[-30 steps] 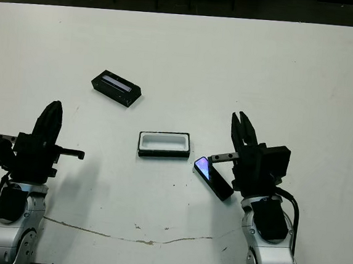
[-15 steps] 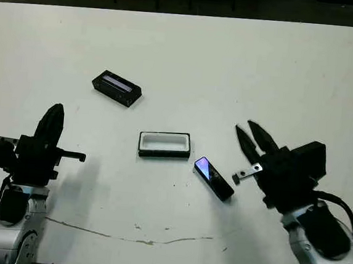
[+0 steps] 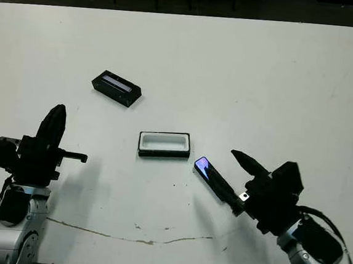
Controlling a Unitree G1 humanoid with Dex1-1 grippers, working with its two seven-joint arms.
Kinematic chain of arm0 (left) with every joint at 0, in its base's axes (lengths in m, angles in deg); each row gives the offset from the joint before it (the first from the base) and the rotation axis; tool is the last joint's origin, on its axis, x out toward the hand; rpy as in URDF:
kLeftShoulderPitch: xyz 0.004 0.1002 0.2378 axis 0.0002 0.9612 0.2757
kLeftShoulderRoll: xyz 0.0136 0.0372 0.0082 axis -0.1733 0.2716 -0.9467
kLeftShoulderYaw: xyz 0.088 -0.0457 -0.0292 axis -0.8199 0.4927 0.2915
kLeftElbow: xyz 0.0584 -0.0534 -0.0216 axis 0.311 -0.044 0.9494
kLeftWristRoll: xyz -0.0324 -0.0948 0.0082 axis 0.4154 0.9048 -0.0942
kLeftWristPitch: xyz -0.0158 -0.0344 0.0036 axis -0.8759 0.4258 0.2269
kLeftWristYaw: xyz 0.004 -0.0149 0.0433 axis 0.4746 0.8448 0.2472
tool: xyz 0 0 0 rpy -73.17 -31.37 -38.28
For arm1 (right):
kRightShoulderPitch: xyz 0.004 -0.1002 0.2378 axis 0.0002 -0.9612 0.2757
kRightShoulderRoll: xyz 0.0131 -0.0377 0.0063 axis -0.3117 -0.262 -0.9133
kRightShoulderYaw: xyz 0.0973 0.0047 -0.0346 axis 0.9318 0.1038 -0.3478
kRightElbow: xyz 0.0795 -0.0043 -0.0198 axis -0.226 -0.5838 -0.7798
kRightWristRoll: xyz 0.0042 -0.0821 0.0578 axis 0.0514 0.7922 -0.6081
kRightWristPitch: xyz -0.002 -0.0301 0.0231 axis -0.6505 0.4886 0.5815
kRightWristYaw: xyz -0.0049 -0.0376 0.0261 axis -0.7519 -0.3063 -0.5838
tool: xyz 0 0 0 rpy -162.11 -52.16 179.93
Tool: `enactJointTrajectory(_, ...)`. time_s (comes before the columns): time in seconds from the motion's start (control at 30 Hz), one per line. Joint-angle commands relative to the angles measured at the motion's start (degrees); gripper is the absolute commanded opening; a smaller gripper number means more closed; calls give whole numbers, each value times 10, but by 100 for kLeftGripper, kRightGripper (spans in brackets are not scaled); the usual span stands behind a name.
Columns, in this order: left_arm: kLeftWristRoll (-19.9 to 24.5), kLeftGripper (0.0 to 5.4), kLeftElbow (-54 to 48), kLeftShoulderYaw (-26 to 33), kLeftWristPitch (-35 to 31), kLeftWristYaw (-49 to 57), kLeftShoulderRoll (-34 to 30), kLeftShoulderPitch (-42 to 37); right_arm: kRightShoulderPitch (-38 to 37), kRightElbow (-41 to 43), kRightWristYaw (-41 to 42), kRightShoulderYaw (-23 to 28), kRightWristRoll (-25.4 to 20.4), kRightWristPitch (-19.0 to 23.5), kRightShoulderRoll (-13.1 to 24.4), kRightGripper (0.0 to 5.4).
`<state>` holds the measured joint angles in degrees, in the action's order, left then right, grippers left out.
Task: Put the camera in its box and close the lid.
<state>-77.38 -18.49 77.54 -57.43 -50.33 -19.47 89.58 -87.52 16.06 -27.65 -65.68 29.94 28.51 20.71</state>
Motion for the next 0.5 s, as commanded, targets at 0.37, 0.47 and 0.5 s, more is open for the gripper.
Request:
enactJointTrajectory(0.37, 0, 0, 6, 1, -4, -1, -2, 12, -16, -58, -18, -36, 61, -49, -7, 538)
enactJointTrajectory(0.47, -1, 0, 7, 2, -3, -1, -3, 11, -17, -55, -20, -40, 66, -52, -6, 538)
enactJointTrajectory(0.5, -2, 0, 8, 2, -3, -1, -3, 11, -17, -53, -21, -42, 67, -51, -6, 538)
